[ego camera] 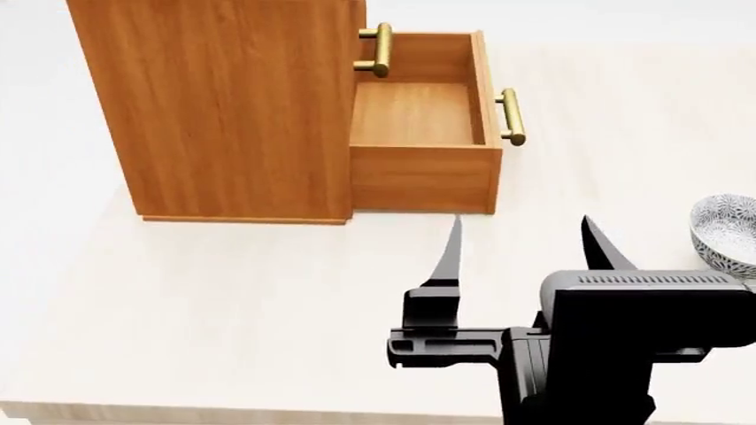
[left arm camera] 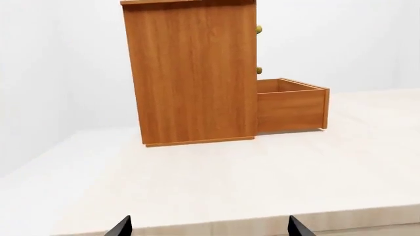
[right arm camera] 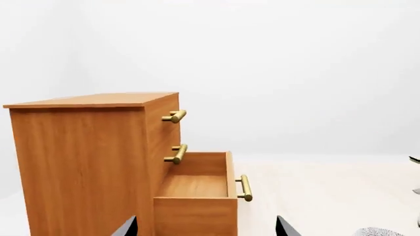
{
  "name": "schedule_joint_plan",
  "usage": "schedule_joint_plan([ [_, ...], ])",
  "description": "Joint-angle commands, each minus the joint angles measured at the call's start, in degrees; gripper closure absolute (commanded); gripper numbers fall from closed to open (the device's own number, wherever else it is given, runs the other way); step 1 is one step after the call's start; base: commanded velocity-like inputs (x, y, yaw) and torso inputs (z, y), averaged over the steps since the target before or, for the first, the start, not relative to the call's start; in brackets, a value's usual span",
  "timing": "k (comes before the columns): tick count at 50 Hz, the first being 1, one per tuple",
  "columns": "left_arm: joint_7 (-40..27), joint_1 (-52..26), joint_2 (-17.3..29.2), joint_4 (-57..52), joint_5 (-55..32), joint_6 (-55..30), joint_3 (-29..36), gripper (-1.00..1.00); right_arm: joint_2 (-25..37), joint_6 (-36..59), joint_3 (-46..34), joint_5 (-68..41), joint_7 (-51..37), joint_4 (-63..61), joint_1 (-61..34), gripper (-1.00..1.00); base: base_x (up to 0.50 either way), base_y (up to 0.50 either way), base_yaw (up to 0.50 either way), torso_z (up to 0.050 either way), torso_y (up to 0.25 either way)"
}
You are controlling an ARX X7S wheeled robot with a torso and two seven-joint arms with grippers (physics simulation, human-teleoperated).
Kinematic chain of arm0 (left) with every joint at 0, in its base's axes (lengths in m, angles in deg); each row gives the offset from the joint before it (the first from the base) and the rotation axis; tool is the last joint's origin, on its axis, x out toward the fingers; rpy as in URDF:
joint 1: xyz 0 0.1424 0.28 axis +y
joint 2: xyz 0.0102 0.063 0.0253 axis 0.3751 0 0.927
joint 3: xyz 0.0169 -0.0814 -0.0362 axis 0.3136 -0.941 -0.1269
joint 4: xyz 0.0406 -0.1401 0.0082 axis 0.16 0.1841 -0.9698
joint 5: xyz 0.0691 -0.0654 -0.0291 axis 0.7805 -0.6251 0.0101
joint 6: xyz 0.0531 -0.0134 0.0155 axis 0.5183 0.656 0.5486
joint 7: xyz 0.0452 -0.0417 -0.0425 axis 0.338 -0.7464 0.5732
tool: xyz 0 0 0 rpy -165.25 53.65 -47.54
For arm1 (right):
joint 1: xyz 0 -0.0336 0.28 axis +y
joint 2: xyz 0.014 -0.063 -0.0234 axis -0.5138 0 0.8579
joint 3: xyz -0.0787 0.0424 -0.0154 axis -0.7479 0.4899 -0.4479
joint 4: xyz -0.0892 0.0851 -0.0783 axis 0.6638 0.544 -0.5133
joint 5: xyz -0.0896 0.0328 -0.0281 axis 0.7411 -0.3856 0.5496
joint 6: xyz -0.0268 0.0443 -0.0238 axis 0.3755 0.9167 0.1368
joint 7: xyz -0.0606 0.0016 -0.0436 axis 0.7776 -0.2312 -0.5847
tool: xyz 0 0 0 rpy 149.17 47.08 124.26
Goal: Put the bowl in the bottom drawer of the cabinet and close it.
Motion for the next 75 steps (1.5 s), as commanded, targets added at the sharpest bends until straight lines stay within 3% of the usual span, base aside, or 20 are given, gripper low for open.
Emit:
schedule_joint_plan([
  [1,-0.53,0.07,0.34,-0.5,0.0,-0.29,0.53,-1.0,0.54,0.53,-0.48,0.21,-0.87,0.88,-0.1,-1.0,0.5,0.0,0.0,0.0,0.0],
  [61,-3.56,-0.67,2.65,-0.17,-1.04,0.01,2.8,-1.0,2.11,-2.14,-1.94,-0.86,-2.24,3.63,-0.78,-1.0,0.5,0.0,0.0,0.0,0.0],
  [68,-3.8,-0.98,3.0,0.65,-1.4,0.7,3.1,-1.0,1.13,3.31,-0.11,-3.35,-2.87,7.0,-4.3,-1.0,0.32,0.0,0.0,0.0,0.0],
  [75,-4.12,-0.99,3.36,0.41,-1.55,0.54,3.48,-1.0,2.74,2.9,-3.95,0.0,-2.87,16.09,-8.52,-1.0,0.0,0.0,0.0,0.0,0.0],
])
